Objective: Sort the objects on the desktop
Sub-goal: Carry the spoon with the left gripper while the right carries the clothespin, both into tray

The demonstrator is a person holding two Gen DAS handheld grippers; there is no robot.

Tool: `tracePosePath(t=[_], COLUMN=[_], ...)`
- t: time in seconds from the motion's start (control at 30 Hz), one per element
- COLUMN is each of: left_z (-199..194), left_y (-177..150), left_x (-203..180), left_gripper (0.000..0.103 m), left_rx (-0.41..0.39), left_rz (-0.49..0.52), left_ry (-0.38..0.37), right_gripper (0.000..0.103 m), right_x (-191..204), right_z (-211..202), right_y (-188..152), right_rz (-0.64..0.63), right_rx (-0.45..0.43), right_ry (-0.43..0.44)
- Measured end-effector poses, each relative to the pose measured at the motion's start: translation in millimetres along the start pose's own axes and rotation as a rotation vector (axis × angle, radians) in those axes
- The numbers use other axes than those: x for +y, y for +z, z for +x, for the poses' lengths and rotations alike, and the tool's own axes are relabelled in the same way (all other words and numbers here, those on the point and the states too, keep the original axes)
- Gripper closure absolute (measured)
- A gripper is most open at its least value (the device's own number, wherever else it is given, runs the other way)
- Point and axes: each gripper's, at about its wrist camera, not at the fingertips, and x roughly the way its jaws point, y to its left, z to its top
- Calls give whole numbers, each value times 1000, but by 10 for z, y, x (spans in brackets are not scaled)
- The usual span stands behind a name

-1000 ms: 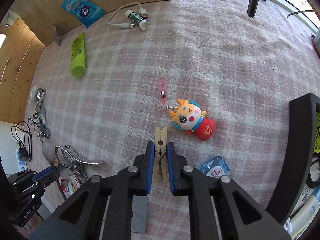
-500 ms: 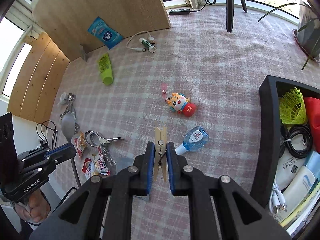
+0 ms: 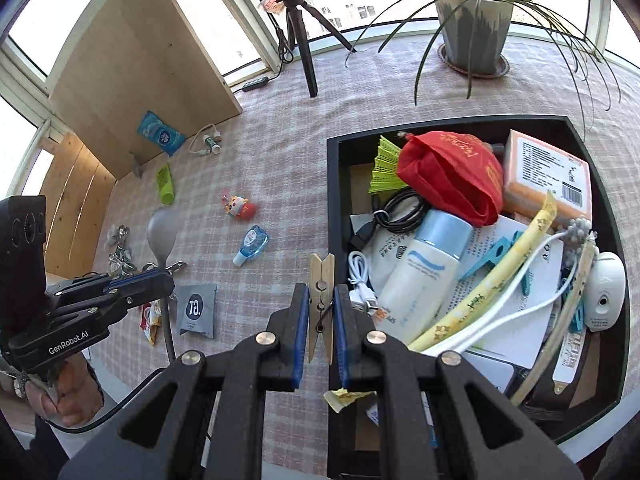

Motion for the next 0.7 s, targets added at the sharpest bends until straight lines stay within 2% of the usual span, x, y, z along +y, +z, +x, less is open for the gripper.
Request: tracePosePath(t=[0.33,0.6,0.7], left_z=[464,801,867], left_y=[128,217,255], left_x=[-1073,-1572,-1692], left_gripper=[97,97,97], left_rx=[54,86,70], left_rz=[137,168,172], left_ry=[-97,-132,-138], right_gripper=[90,90,90], right_x=[-1057,-1487,-1566], right_z=[-567,-709,-721], right_y=[-377,-459,-466], right_rz=[137,193,198], right_rx=[-60,-73,-72], right_ry=[-154,-187,-194])
